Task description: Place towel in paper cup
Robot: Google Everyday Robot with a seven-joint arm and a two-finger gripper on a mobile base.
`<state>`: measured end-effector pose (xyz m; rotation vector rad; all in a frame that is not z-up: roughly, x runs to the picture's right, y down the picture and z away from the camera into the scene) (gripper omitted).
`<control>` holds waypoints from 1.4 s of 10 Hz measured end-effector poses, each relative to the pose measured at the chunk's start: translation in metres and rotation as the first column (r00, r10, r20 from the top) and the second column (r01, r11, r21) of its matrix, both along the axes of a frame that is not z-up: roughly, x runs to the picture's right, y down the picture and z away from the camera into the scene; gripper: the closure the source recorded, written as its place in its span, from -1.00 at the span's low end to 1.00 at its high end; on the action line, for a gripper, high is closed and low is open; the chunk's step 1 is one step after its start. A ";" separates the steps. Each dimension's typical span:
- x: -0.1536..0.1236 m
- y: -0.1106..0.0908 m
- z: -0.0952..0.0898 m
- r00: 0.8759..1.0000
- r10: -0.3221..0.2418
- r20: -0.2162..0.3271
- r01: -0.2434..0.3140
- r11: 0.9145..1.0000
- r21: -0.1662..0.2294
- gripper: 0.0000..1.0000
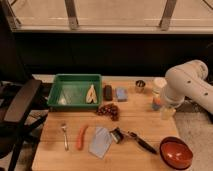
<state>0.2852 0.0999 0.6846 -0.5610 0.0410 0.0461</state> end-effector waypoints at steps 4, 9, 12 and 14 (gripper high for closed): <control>-0.024 -0.020 -0.011 0.993 -0.114 0.042 0.113 0.993 0.038 -0.30; -0.141 -0.026 -0.010 0.936 -0.283 0.210 0.278 0.959 0.055 -0.30; -0.214 -0.012 -0.009 0.910 -0.258 0.325 0.259 0.965 0.041 -0.30; -0.214 -0.011 -0.008 0.910 -0.258 0.325 0.259 0.965 0.043 -0.30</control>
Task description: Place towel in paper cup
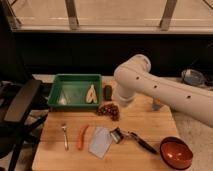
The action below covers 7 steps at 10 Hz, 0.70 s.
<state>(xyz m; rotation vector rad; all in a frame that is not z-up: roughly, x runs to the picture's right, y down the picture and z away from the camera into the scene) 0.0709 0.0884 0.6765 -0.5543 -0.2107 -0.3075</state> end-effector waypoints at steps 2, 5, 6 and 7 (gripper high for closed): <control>-0.002 0.000 0.000 1.000 -0.003 0.003 0.003 1.000 0.000 -0.30; -0.011 0.015 0.003 0.998 -0.028 0.057 0.029 0.999 -0.027 -0.30; -0.024 0.030 0.008 0.994 -0.034 0.102 0.038 0.998 -0.047 -0.30; -0.034 0.046 0.015 0.990 -0.035 0.140 0.045 0.997 -0.070 -0.30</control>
